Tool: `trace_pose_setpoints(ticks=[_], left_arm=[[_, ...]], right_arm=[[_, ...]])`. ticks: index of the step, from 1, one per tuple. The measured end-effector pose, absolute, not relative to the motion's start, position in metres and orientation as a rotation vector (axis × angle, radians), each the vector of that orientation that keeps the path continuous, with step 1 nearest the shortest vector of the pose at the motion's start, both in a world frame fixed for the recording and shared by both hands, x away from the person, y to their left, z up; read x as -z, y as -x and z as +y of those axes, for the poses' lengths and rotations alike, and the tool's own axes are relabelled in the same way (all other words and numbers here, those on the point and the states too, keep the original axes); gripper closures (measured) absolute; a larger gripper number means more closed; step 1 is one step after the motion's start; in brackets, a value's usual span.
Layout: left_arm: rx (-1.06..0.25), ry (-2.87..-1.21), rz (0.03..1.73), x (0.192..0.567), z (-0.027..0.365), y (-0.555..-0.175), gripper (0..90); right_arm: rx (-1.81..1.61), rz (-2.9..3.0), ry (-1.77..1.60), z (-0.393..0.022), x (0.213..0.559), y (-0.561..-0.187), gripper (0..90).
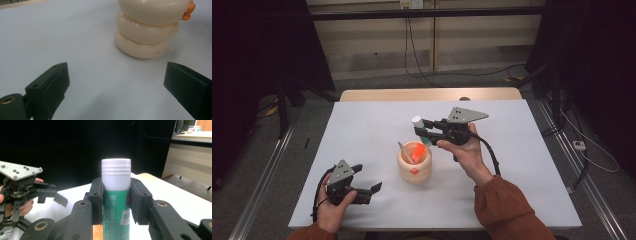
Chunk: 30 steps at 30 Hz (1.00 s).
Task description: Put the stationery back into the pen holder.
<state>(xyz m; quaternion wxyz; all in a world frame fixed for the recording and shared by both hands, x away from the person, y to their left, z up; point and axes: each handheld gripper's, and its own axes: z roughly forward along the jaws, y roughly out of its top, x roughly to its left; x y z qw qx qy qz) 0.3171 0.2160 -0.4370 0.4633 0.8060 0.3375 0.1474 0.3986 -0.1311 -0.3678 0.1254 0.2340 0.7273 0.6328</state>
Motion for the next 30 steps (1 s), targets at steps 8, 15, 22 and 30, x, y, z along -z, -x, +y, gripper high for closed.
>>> trace_pose_setpoints(ticks=[8, 15, 22, 30], left_arm=[[-0.356, -1.985, 0.824, 0.437, 0.214, -0.318, 6.1], [-0.364, -1.983, 0.832, 0.437, 0.216, -0.318, 6.2], [-0.36, -1.981, 0.828, 0.437, 0.215, -0.318, 6.1], [-0.36, -1.981, 0.828, 0.437, 0.215, -0.318, 6.1]], right_arm=[[-1.847, 2.143, -0.669, -0.125, 0.371, -0.39, 66.6], [-1.847, 2.163, -0.657, -0.118, 0.378, -0.389, 66.5], [-1.831, 2.192, -0.649, -0.113, 0.383, -0.389, 66.5], [-1.806, 2.228, -0.66, -0.11, 0.389, -0.391, 66.5]])
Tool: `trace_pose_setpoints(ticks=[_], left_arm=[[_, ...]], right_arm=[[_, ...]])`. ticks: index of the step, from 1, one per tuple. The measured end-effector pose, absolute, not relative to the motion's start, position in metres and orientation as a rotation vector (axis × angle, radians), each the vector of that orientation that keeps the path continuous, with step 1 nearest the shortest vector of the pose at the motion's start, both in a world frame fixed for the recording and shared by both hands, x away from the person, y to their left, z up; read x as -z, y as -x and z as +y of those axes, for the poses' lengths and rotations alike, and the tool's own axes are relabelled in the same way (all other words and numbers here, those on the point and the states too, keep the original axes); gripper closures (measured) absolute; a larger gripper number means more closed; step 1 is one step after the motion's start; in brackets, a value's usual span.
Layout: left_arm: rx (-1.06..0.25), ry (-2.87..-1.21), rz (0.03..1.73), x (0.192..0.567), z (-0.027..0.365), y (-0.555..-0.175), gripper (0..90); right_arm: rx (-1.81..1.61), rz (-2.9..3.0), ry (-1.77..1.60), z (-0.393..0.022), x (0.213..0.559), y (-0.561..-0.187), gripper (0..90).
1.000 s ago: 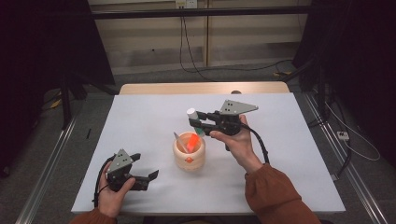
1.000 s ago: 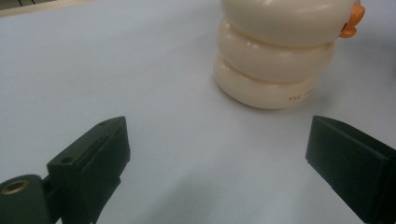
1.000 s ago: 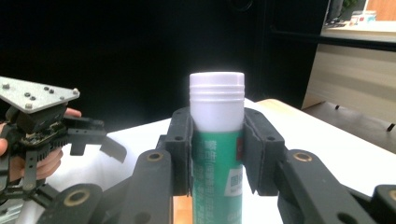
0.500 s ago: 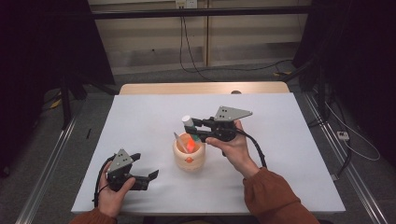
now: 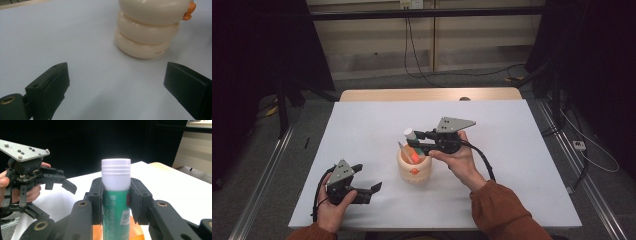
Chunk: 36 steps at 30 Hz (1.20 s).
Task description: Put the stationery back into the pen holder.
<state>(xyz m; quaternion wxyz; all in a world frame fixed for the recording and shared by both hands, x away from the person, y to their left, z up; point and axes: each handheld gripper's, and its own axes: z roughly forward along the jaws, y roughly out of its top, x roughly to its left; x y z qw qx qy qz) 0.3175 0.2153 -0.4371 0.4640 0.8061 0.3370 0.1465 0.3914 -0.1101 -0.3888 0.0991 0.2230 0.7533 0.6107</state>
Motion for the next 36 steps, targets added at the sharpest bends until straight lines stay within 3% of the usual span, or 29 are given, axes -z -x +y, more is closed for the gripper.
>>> trace_pose_setpoints(ticks=[36], left_arm=[[-0.358, -1.987, 0.825, 0.437, 0.215, -0.318, 6.1]], right_arm=[[-1.698, 2.31, -0.719, -0.109, 0.422, -0.386, 66.0]])
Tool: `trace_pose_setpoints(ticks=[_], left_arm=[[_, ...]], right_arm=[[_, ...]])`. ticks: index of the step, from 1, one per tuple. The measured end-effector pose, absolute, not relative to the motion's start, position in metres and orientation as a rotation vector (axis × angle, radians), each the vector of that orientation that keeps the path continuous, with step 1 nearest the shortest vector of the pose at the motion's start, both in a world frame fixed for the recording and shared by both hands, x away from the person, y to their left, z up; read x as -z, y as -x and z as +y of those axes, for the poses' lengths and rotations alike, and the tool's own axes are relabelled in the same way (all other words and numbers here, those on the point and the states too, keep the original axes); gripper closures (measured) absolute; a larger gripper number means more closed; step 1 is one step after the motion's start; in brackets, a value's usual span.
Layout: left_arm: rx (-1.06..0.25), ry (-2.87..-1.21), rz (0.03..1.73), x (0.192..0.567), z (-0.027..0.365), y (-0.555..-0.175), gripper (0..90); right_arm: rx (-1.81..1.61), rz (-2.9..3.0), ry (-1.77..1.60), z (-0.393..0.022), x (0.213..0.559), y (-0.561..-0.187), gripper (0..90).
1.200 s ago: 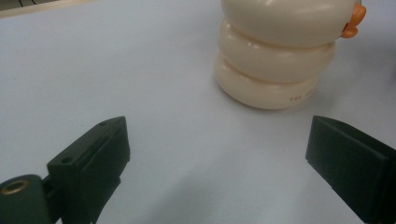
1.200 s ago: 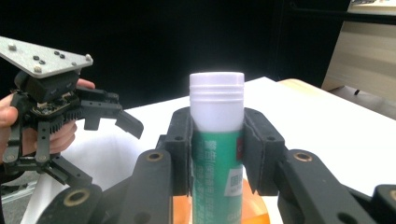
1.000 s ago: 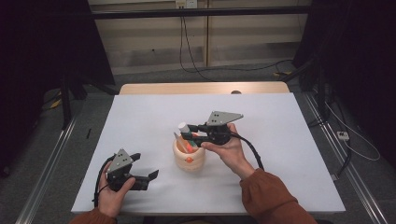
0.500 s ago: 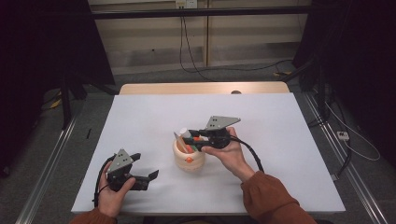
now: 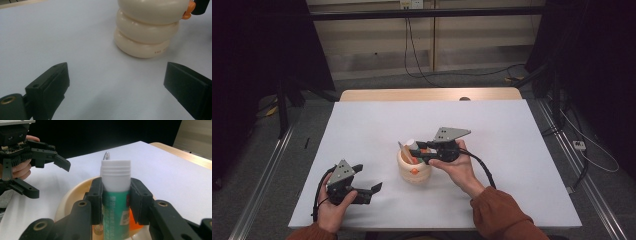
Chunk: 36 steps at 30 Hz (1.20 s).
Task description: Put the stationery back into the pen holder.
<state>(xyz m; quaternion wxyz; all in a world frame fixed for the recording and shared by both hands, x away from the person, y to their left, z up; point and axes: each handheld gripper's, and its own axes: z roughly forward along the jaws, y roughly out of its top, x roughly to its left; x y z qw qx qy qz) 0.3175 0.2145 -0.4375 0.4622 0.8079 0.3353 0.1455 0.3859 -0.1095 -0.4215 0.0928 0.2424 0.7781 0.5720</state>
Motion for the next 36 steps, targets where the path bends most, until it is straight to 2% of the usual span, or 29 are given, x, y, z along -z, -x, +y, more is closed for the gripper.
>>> trace_pose_setpoints(ticks=[10, 13, 18, 28, 31, 36], left_arm=[[-0.359, -1.98, 0.825, 0.437, 0.215, -0.317, 6.1], [-0.359, -1.981, 0.823, 0.437, 0.214, -0.317, 6.2], [-0.359, -1.982, 0.822, 0.437, 0.214, -0.317, 6.1], [-0.364, -1.985, 0.82, 0.437, 0.213, -0.318, 6.1], [-0.363, -1.984, 0.825, 0.437, 0.213, -0.318, 6.1], [-0.353, -1.976, 0.832, 0.438, 0.212, -0.319, 6.2]], right_arm=[[-1.705, 2.3, -0.719, -0.111, 0.418, -0.385, 62.4], [-1.711, 2.278, -0.722, -0.112, 0.415, -0.383, 53.9], [-1.687, 2.262, -0.719, -0.112, 0.413, -0.383, 46.3], [-1.658, 2.21, -0.798, -0.115, 0.408, -0.387, 10.3], [-1.655, 2.208, -0.818, -0.117, 0.408, -0.388, 5.4], [-1.642, 2.211, -0.831, -0.118, 0.407, -0.386, 4.6]])
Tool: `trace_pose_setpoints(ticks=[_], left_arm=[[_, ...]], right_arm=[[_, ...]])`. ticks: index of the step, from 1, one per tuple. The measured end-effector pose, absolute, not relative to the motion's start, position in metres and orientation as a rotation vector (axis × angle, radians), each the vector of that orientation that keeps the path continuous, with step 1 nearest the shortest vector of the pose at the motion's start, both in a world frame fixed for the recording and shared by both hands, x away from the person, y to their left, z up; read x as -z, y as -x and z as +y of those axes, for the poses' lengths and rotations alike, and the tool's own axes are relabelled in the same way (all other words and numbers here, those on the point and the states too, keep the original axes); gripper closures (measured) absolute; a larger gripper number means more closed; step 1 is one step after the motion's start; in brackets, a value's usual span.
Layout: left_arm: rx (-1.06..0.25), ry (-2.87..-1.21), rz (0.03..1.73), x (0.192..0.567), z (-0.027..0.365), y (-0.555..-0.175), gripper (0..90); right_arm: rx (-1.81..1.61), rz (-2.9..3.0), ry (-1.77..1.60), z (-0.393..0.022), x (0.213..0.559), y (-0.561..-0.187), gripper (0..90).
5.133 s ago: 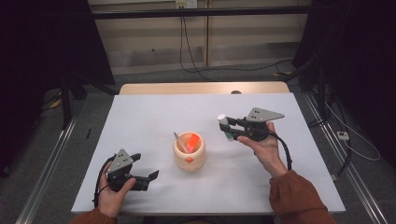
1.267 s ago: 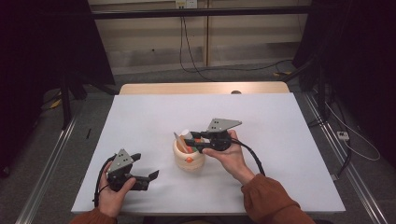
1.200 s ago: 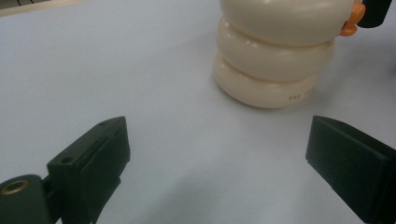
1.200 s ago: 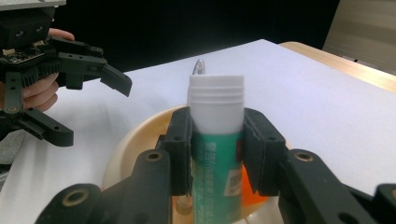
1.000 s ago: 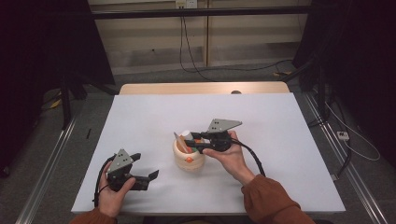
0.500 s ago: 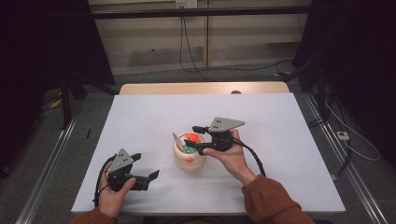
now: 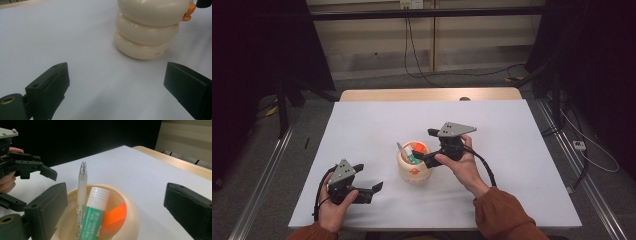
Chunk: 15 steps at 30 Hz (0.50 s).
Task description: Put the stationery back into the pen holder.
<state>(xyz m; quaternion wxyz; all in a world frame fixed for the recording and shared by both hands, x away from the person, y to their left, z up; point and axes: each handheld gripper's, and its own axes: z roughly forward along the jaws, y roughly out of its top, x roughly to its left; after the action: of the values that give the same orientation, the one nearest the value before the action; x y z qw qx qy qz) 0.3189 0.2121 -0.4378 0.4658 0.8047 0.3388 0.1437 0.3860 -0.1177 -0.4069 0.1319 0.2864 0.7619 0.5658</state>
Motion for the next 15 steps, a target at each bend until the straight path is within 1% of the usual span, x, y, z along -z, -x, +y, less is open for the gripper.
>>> trace_pose_setpoints(ticks=[15], left_arm=[[-0.359, -1.978, 0.822, 0.437, 0.212, -0.32, 6.1]], right_arm=[[-1.602, 2.146, -0.853, -0.132, 0.403, -0.377, 4.0]])
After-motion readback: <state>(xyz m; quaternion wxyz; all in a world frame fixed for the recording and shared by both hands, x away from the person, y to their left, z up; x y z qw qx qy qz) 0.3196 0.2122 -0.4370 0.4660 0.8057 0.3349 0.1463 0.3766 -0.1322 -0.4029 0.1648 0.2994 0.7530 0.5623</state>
